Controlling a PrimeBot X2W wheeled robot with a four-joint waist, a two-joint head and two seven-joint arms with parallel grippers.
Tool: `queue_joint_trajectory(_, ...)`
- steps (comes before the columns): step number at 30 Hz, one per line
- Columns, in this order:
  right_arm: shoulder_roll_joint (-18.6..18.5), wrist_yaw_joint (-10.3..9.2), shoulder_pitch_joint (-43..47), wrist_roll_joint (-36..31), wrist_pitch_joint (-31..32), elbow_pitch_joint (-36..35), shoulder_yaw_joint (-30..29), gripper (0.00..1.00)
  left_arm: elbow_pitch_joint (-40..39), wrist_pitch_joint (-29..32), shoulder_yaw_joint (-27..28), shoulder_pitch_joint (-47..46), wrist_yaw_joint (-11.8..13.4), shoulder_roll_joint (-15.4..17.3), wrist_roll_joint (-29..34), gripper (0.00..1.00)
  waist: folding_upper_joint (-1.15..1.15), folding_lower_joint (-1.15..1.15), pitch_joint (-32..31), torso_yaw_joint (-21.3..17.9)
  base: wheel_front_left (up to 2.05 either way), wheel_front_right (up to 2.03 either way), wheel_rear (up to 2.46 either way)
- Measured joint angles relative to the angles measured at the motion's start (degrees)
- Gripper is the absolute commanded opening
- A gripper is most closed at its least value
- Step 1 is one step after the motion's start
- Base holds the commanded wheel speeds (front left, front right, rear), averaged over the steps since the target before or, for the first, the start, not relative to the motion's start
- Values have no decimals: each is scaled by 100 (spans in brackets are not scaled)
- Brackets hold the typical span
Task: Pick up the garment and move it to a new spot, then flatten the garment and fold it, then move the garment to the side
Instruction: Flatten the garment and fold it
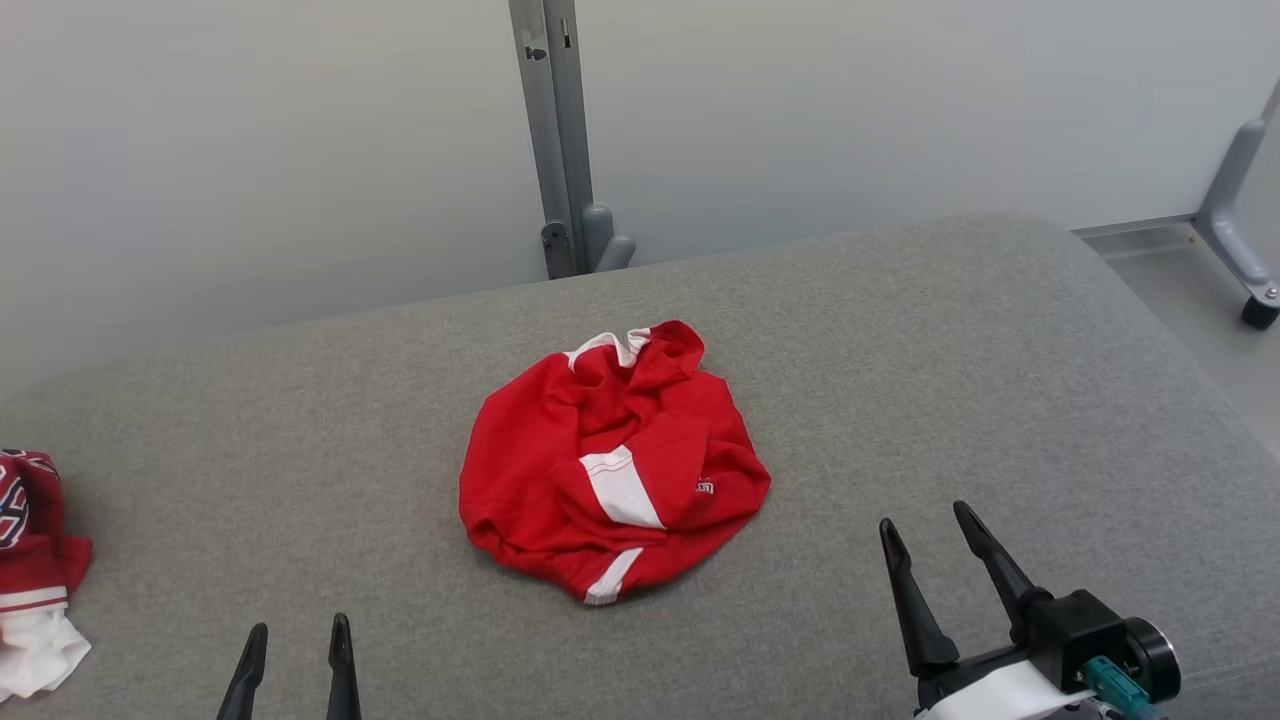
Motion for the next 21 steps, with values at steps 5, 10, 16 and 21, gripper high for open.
queue_joint_trajectory(5, 1, 0, 19, 4, 0, 22, 33, 100, 55, 0, -13, 0, 7, -2, 33, 100, 0, 0, -30, -6, 0, 0, 0)
queue_joint_trajectory(10, 1, 0, 20, 16, 0, 24, 15, 100, 205, 0, -37, 0, 3, -2, 38, 100, 0, 0, -64, -22, 0, 0, 0)
queue_joint_trajectory(16, 0, 0, 19, 55, 0, 20, -22, 100, 310, 0, -131, -3, -1, -3, 43, 100, 0, 0, -69, 0, 0, 0, 0)
queue_joint_trajectory(21, 0, 0, 19, 62, 0, 18, -24, 100, 356, 0, -156, -11, 0, -3, 40, 100, 0, 0, -45, 37, 0, 0, 0)
